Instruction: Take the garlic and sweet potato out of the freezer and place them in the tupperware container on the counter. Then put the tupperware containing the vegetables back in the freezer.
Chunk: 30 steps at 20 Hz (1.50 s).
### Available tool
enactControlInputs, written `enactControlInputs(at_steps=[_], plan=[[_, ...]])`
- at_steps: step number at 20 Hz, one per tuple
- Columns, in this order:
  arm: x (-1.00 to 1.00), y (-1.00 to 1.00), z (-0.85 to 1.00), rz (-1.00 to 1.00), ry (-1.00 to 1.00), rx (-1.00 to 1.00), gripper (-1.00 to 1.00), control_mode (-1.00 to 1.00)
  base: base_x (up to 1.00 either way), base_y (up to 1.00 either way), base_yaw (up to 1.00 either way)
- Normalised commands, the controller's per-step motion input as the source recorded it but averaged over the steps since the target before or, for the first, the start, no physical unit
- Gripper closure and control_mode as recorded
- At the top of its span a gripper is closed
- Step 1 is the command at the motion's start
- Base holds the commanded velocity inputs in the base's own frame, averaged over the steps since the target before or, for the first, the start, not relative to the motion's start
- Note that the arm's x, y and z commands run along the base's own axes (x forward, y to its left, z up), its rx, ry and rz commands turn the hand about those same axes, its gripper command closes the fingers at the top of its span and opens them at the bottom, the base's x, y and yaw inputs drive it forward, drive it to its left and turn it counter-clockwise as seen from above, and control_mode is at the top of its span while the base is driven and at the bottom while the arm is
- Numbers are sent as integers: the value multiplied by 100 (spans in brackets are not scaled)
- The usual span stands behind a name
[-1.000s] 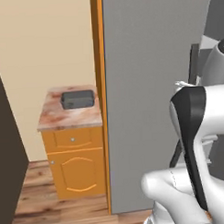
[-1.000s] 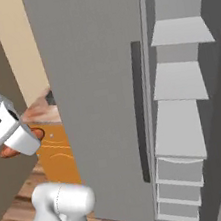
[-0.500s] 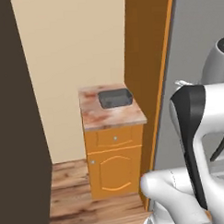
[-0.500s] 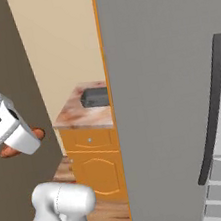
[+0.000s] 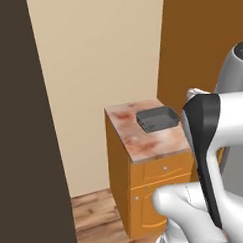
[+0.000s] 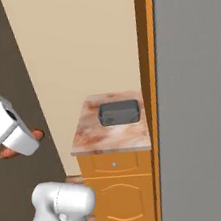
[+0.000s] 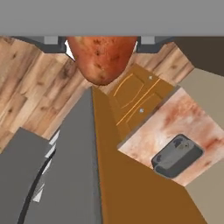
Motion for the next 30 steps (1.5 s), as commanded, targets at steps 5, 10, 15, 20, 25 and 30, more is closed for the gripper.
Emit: enactControlInputs(at_steps=[5, 10, 15, 20, 25, 30], plan=[[0, 0, 0, 0, 0, 0, 100, 100, 83, 34, -24], [0, 0, 0, 0, 0, 0, 100, 100, 60, 19, -18], [45, 2, -33, -10, 1, 0, 100, -100, 0, 0, 0], [65, -5, -52, -6, 0, 0, 100, -100, 0, 0, 0], [79, -10, -59, -5, 3, 0, 100, -100, 0, 0, 0], [81, -17, -48, -5, 5, 0, 100, -100, 0, 0, 0]])
